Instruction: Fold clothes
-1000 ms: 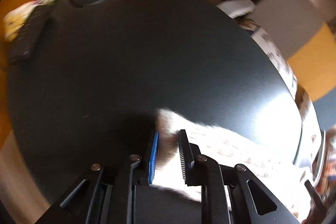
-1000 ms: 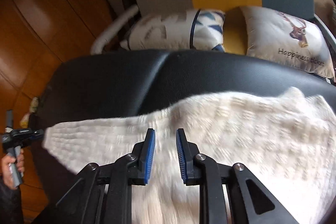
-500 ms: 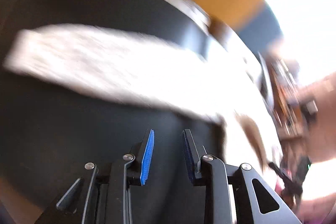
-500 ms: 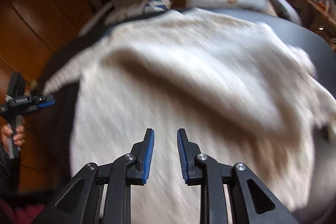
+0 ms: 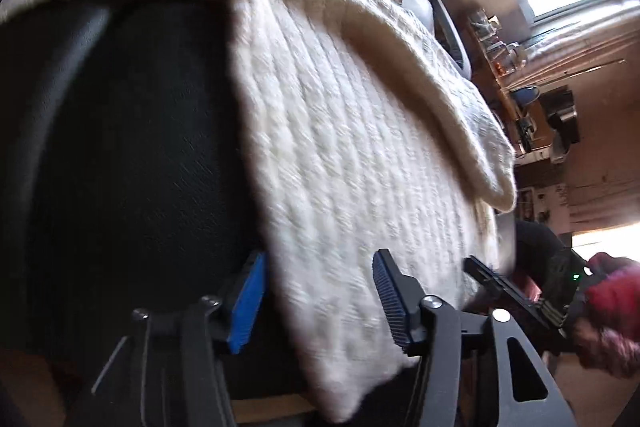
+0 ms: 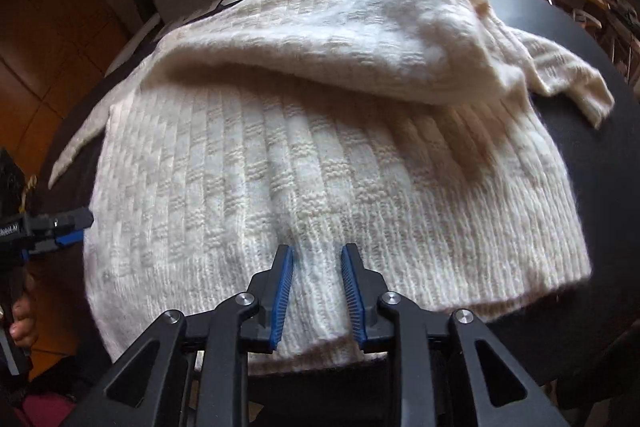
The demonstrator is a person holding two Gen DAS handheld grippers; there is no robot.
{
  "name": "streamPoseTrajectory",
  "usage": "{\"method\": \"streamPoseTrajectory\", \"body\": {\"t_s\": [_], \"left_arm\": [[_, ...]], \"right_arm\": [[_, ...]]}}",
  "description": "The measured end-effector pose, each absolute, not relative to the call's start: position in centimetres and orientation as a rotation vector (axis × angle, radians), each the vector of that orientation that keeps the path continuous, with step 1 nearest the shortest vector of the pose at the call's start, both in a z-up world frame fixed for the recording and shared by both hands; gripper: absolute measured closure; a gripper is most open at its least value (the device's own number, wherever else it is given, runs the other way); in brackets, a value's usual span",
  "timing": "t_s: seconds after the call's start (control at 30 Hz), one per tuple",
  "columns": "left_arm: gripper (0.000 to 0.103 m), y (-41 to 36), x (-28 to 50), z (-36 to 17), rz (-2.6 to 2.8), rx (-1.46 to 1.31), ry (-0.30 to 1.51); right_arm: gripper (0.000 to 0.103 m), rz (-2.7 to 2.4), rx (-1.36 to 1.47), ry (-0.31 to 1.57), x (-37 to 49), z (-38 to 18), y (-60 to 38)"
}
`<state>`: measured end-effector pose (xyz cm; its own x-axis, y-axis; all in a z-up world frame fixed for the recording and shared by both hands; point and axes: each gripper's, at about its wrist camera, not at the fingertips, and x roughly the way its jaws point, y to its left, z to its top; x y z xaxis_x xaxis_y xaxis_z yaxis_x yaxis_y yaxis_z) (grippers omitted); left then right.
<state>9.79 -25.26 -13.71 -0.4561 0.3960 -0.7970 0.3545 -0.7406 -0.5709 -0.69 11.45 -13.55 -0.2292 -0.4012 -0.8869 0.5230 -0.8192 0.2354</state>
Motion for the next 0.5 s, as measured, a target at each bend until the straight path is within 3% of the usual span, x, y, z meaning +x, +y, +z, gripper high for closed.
{"method": "streamPoseTrajectory", "body": {"t_s": [0.03,0.07,0.1,0.13,0.3,0.5], "left_arm": [[0.047,-24.8,9.6,-13.6,2.431,-1.617,-1.093],[0.056,-24.4,9.4,-13.5,2.452,-1.611,-1.064],[0.073,-24.0,9.2,-13.4,2.47,-1.614,-1.032],[0.096,-23.9,8.7,-13.6,2.484,-1.636,-1.006],[0.097,-28.1,7.9,-13.2,2.563,-1.676,-1.03],[0.095,-32.1,8.3,-11.8,2.644,-1.727,-0.974]], "right_arm": [[0.076,-2.079,1.45,0.144,-0.4,-13.6,11.2],[0.076,-2.067,1.453,0.131,-0.2,-13.6,10.9],[0.076,-2.043,1.455,0.118,0.1,-13.6,10.5],[0.076,-2.027,1.454,0.116,0.4,-13.6,10.1],[0.076,-1.932,1.429,0.094,3.2,-13.8,9.2],[0.077,-1.819,1.391,-0.069,3.2,-13.1,9.9]]}}
